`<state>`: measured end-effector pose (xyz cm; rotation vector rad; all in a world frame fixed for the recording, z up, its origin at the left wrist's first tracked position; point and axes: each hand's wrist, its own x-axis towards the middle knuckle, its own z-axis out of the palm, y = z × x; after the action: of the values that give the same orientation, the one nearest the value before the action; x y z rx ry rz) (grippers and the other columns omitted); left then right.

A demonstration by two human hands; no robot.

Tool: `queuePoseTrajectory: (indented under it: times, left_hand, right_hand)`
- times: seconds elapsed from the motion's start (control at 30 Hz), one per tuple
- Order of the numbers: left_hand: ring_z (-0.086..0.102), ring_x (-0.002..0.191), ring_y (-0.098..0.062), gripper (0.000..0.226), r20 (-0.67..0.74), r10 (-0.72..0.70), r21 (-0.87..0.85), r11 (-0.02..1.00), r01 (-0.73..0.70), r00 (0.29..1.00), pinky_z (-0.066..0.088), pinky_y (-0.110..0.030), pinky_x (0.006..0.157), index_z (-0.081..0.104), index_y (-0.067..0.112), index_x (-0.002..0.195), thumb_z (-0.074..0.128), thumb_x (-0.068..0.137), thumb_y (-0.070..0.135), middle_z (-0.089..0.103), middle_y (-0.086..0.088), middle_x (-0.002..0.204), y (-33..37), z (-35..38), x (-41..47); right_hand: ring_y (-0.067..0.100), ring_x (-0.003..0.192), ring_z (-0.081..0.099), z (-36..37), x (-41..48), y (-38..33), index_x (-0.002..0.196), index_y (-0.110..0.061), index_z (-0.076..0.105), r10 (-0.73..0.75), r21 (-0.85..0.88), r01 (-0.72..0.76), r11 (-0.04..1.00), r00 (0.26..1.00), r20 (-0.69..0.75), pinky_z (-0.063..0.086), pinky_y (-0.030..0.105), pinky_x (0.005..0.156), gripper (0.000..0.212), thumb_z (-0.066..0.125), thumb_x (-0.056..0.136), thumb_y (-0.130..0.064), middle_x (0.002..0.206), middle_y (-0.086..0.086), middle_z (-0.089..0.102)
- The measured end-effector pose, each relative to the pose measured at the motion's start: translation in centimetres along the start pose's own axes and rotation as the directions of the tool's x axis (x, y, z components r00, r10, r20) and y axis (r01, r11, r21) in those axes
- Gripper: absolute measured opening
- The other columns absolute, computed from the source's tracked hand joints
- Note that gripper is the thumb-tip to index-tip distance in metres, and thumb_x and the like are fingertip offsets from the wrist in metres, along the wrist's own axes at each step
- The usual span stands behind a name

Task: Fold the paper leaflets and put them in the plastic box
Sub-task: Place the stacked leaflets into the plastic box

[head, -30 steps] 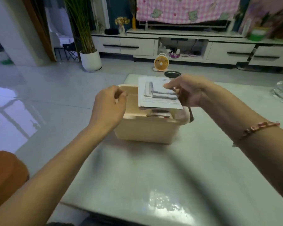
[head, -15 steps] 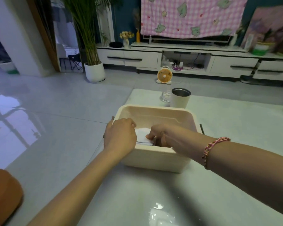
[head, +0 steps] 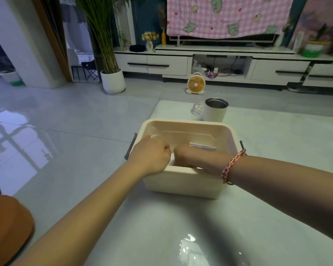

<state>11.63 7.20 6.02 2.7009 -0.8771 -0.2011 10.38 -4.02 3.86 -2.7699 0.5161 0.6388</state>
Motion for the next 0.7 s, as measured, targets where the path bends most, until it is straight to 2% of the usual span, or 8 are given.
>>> queuePoseTrajectory:
  times: [0.1,0.13,0.23,0.33,0.4,0.47,0.6,0.7]
  left_hand:
    - [0.054,0.082,-0.025,0.028,-0.056,0.009,-0.060,0.998,-0.013,0.998,0.037,-0.029,0.058,0.056,0.019,0.071,0.038,0.092,0.019,0.061,-0.003,0.085,-0.2,0.1,0.5]
    - [0.053,0.076,-0.025,0.028,-0.079,0.009,-0.060,0.998,-0.013,0.997,0.034,-0.029,0.055,0.052,0.019,0.068,0.038,0.092,0.020,0.058,-0.003,0.081,-0.2,0.1,0.2]
    - [0.054,0.077,-0.025,0.029,-0.226,0.055,-0.108,0.991,-0.081,0.973,0.043,-0.033,0.064,0.059,0.012,0.079,0.037,0.094,0.023,0.062,-0.006,0.084,-0.3,0.2,-0.2]
    - [0.054,0.086,-0.024,0.036,-0.458,0.099,-0.099,0.982,-0.162,0.884,0.036,-0.037,0.098,0.064,0.006,0.086,0.034,0.096,0.021,0.065,-0.009,0.090,-0.5,0.4,-0.7]
    - [0.056,0.093,-0.024,0.043,-0.537,0.089,-0.088,0.983,-0.161,0.839,0.018,-0.039,0.112,0.064,0.006,0.088,0.026,0.095,0.025,0.067,-0.008,0.093,-0.6,0.6,-1.0]
    - [0.058,0.097,-0.024,0.046,-0.578,0.108,-0.080,0.979,-0.188,0.809,0.015,-0.043,0.114,0.064,0.007,0.089,0.023,0.094,0.029,0.067,-0.007,0.095,-0.4,0.9,-1.8]
    - [0.056,0.109,-0.026,0.050,-0.551,0.314,0.128,0.947,-0.294,0.773,0.012,-0.052,0.109,0.064,0.007,0.100,0.026,0.097,0.038,0.066,-0.009,0.104,0.4,3.6,-3.5]
    - [0.055,0.112,-0.028,0.063,-0.475,0.370,0.316,0.918,-0.238,0.798,0.017,-0.060,0.106,0.061,0.007,0.107,0.018,0.097,0.052,0.065,-0.013,0.110,0.6,5.1,-3.7]
  right_hand:
    - [0.029,0.110,0.055,0.2,0.8,-1.0,0.107,-0.007,0.061,-0.045,0.084,0.048,0.995,0.998,-0.036,0.044,0.031,0.085,0.023,0.041,0.098,-0.014,0.113,0.019,0.060]
    - [0.027,0.100,0.059,0.2,0.6,-1.2,0.102,-0.010,0.061,-0.092,0.115,0.095,0.989,0.995,-0.024,0.045,0.031,0.079,0.019,0.042,0.097,-0.013,0.106,0.015,0.061]
    - [0.013,0.050,0.052,-1.2,0.0,-0.8,0.071,-0.015,0.046,-0.150,0.124,0.133,0.983,0.979,0.138,0.044,0.021,0.048,0.027,0.041,0.097,-0.011,0.069,0.003,0.048]
    - [0.007,0.040,0.057,-4.0,-1.8,-0.2,0.079,-0.004,0.055,-0.185,0.348,0.107,0.931,0.962,0.201,0.052,0.019,0.048,0.018,0.046,0.096,-0.004,0.068,0.008,0.057]
    - [0.011,0.048,0.061,-5.9,-3.5,1.3,0.090,0.001,0.060,-0.184,0.490,0.138,0.861,0.982,0.047,0.055,0.021,0.052,0.012,0.050,0.094,-0.003,0.070,0.010,0.063]
    - [0.013,0.056,0.061,-6.9,-5.4,3.2,0.096,0.000,0.062,-0.163,0.518,0.225,0.826,0.973,-0.163,0.054,0.020,0.053,0.013,0.051,0.094,-0.007,0.074,0.008,0.064]
    - [0.017,0.098,0.056,-4.1,-8.2,6.9,0.114,-0.010,0.059,-0.098,0.197,0.264,0.944,0.797,-0.596,0.045,0.028,0.082,0.027,0.049,0.096,-0.026,0.112,0.006,0.062]
    - [0.025,0.130,0.035,0.3,-9.8,8.3,0.134,-0.016,0.045,0.002,0.144,0.138,0.980,0.712,-0.702,0.027,0.034,0.103,0.044,0.044,0.096,-0.039,0.140,0.009,0.041]
